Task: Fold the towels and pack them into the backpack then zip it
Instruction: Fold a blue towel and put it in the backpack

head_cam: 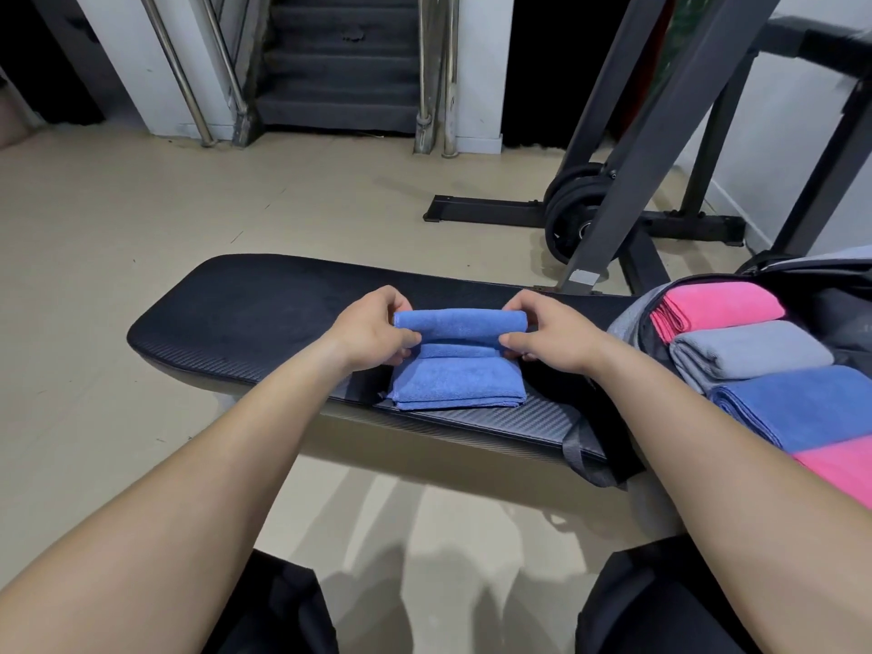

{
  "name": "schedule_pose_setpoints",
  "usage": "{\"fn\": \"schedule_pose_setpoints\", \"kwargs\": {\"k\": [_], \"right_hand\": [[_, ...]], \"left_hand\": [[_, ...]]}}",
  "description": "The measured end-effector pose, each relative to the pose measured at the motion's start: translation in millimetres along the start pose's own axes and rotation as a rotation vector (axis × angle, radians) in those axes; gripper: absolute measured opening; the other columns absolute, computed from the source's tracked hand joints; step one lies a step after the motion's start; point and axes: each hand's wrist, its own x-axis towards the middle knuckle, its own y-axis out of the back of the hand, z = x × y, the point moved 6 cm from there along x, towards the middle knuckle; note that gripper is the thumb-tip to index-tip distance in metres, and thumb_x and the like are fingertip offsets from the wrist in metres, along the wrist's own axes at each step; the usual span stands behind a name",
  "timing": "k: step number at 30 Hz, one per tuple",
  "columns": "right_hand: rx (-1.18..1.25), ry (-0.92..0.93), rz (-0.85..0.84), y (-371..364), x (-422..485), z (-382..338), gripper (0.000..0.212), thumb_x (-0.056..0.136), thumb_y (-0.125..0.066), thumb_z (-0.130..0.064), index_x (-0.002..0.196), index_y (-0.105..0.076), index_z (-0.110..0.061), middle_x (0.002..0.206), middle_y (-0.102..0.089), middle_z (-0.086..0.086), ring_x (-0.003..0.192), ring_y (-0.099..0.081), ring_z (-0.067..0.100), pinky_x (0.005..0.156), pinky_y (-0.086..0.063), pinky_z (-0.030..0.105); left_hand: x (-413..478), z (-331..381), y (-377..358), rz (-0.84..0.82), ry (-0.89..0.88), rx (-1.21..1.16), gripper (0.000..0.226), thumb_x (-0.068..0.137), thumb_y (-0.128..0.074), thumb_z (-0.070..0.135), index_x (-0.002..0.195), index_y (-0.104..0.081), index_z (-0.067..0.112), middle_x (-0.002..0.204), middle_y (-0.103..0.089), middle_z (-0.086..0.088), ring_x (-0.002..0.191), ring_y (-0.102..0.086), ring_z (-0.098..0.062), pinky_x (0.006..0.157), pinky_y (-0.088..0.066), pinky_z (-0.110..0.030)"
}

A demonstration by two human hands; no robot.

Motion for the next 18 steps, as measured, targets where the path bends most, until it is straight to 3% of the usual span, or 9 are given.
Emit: {"fn": "schedule_pose_setpoints", "kwargs": {"k": [4,8,10,14,18], "right_hand": [[-0.093,0.030,-0.025,-1,-18,-2,0.021,0.087,-0.070,-0.022,0.088,-0.052,-0.031,0.089,-0.070,-0.002,0.068,-0.059,0.012,0.079,-0.050,0.038],[-0.192,0.048,-0.063,-7,-30,-1,0.022,0.087,-0.071,-0.025,0.090,-0.051,-0.031,0.097,-0.069,-0.001,0.070,-0.057,0.014,0.073,-0.047,0.033],[-0.212,0.043,-0.073,-9,-36,0,0.021,0.086,-0.070,-0.026,0.092,-0.051,-0.032,0.098,-0.068,-0.008,0.080,-0.062,0.018,0.080,-0.049,0.035],[-0.165,0.042,-0.046,-13,-43,-2,0.012,0.092,-0.060,-0.037,0.088,-0.055,-0.027,0.082,-0.066,-0.002,0.072,-0.056,0.016,0.073,-0.044,0.032],[-0.199,0.034,0.100,-16,-35,-9,0.046,0.101,-0.040,-0.050,0.074,-0.053,-0.016,0.073,-0.061,-0.002,0.075,-0.055,0.022,0.074,-0.043,0.037]], "left_hand": [[-15,-3,1,-0.089,-0.105,0.065,0.018,0.088,-0.070,0.009,0.091,-0.053,0.017,0.096,-0.066,-0.005,0.084,-0.070,-0.024,0.080,-0.062,-0.040],[-25,-5,-1,-0.077,-0.258,0.315,0.024,0.084,-0.072,0.013,0.087,-0.052,0.025,0.101,-0.063,0.002,0.057,-0.052,-0.002,0.060,-0.043,-0.021],[-29,-6,-4,-0.066,-0.311,0.407,0.027,0.082,-0.072,0.014,0.086,-0.050,0.030,0.103,-0.057,0.007,0.063,-0.053,-0.004,0.063,-0.042,-0.023],[-31,-9,-10,-0.057,-0.350,0.512,0.029,0.078,-0.068,0.018,0.086,-0.046,0.036,0.104,-0.048,0.014,0.082,-0.058,-0.013,0.076,-0.050,-0.034],[-32,-9,-14,-0.078,-0.344,0.586,0.025,0.077,-0.069,0.044,0.082,-0.046,0.034,0.103,-0.044,0.016,0.082,-0.058,-0.012,0.074,-0.051,-0.037]]}}
